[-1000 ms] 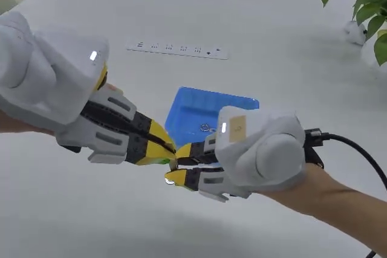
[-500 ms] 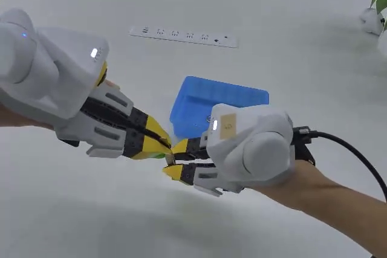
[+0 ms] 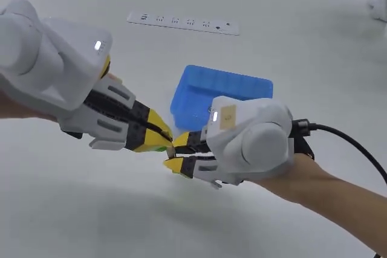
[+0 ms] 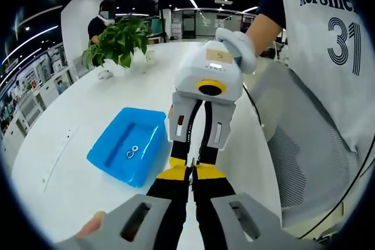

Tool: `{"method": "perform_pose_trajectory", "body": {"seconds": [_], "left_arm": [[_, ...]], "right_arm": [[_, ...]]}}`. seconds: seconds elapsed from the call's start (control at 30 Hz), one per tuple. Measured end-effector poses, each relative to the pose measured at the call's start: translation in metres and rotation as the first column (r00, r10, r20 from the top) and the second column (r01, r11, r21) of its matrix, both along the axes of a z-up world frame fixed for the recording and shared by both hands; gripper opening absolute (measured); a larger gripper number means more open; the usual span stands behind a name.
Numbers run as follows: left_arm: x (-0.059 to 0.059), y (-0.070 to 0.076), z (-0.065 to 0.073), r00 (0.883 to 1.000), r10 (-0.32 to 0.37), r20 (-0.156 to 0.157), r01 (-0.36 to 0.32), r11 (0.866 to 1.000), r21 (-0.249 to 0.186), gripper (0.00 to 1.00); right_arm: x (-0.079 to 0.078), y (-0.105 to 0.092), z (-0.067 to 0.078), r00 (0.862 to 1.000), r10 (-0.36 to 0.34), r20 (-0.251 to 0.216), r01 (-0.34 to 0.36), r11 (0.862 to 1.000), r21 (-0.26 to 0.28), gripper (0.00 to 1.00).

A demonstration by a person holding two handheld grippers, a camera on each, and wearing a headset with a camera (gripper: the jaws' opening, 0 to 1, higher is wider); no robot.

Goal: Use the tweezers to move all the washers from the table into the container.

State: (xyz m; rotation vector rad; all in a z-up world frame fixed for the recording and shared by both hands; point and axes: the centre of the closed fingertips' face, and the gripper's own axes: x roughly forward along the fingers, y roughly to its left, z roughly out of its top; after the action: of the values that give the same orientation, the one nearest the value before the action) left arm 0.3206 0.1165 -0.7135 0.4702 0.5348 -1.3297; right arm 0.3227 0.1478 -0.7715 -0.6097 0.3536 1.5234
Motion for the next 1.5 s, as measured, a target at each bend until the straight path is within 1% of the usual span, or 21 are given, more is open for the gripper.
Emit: {"method": "perform_pose_trajectory", "body": {"seconds": [0.03,0.1,0.23,0.33,0.37,0.57,0.63,0.7,0.73,0.77,0.93,1.03,1.1,1.17,1.37,1.5], "left_arm": [[0.0003,0.0000,-0.0005,1.000,-0.001,0.002,0.001,1.000,0.001,0.06],[0.0013,0.0003,-0.0021,1.000,0.003,-0.008,-0.003,1.000,0.001,0.06],[0.0000,0.0000,-0.0051,1.000,-0.001,-0.019,0.001,1.000,0.004,0.06],[-0.0004,-0.0006,-0.0067,1.000,-0.005,-0.018,0.005,1.000,0.006,0.06],[0.0001,-0.0011,-0.0065,1.000,-0.005,-0.013,0.005,1.000,0.002,0.06],[0.0008,-0.0010,-0.0064,1.000,-0.002,-0.010,0.002,1.000,0.004,0.06],[-0.0007,-0.0009,-0.0065,1.000,-0.004,-0.015,0.004,1.000,0.005,0.06],[-0.0038,-0.0015,-0.0065,1.000,-0.011,-0.014,0.011,1.000,0.009,0.06],[-0.0053,-0.0021,-0.0065,1.000,-0.019,-0.004,0.019,1.000,0.015,0.06],[-0.0058,-0.0025,-0.0065,1.000,-0.021,0.000,0.021,1.000,0.018,0.06],[-0.0050,-0.0031,-0.0061,1.000,-0.017,-0.003,0.017,1.000,0.017,0.06],[-0.0049,-0.0037,-0.0058,1.000,-0.015,-0.005,0.015,1.000,0.015,0.06],[-0.0044,-0.0038,-0.0058,1.000,-0.013,-0.006,0.013,1.000,0.015,0.06],[-0.0041,-0.0040,-0.0056,1.000,-0.010,-0.008,0.010,1.000,0.014,0.06],[-0.0011,-0.0041,-0.0051,1.000,0.003,-0.019,-0.003,1.000,0.010,0.06],[-0.0015,-0.0058,-0.0048,1.000,0.002,-0.024,-0.002,1.000,0.011,0.06]], "right_arm": [[0.0004,0.0001,-0.0006,1.000,-0.001,0.001,0.001,1.000,0.000,0.11],[0.0003,0.0004,-0.0018,1.000,-0.005,-0.011,0.005,1.000,0.000,0.11],[-0.0007,0.0001,-0.0048,1.000,-0.009,-0.021,0.009,1.000,-0.003,0.11],[-0.0011,-0.0005,-0.0067,1.000,-0.010,-0.025,0.010,1.000,-0.005,0.11],[-0.0010,-0.0007,-0.0069,1.000,-0.010,-0.024,0.010,1.000,-0.006,0.11],[-0.0007,-0.0005,-0.0062,1.000,-0.009,-0.022,0.009,1.000,-0.001,0.11],[-0.0016,-0.0002,-0.0068,1.000,-0.003,-0.017,0.003,1.000,-0.003,0.11],[-0.0032,-0.0005,-0.0083,1.000,0.008,-0.008,-0.008,1.000,-0.012,0.11],[-0.0038,-0.0010,-0.0091,1.000,0.013,-0.001,-0.013,1.000,-0.019,0.11],[-0.0041,-0.0011,-0.0091,1.000,0.015,0.001,-0.015,1.000,-0.020,0.11],[-0.0055,-0.0028,-0.0058,1.000,0.018,-0.007,-0.018,1.000,-0.013,0.12],[-0.0059,-0.0061,-0.0056,1.000,0.028,0.007,-0.028,0.999,-0.022,0.12],[-0.0054,-0.0064,-0.0040,1.000,0.026,0.008,-0.026,1.000,-0.015,0.12],[-0.0049,-0.0053,-0.0013,1.000,0.021,0.003,-0.021,1.000,0.002,0.12],[-0.0031,-0.0047,-0.0026,1.000,0.019,-0.002,-0.019,1.000,-0.009,0.10],[-0.0027,-0.0056,-0.0028,1.000,0.009,-0.019,-0.009,1.000,-0.015,0.10]]}}
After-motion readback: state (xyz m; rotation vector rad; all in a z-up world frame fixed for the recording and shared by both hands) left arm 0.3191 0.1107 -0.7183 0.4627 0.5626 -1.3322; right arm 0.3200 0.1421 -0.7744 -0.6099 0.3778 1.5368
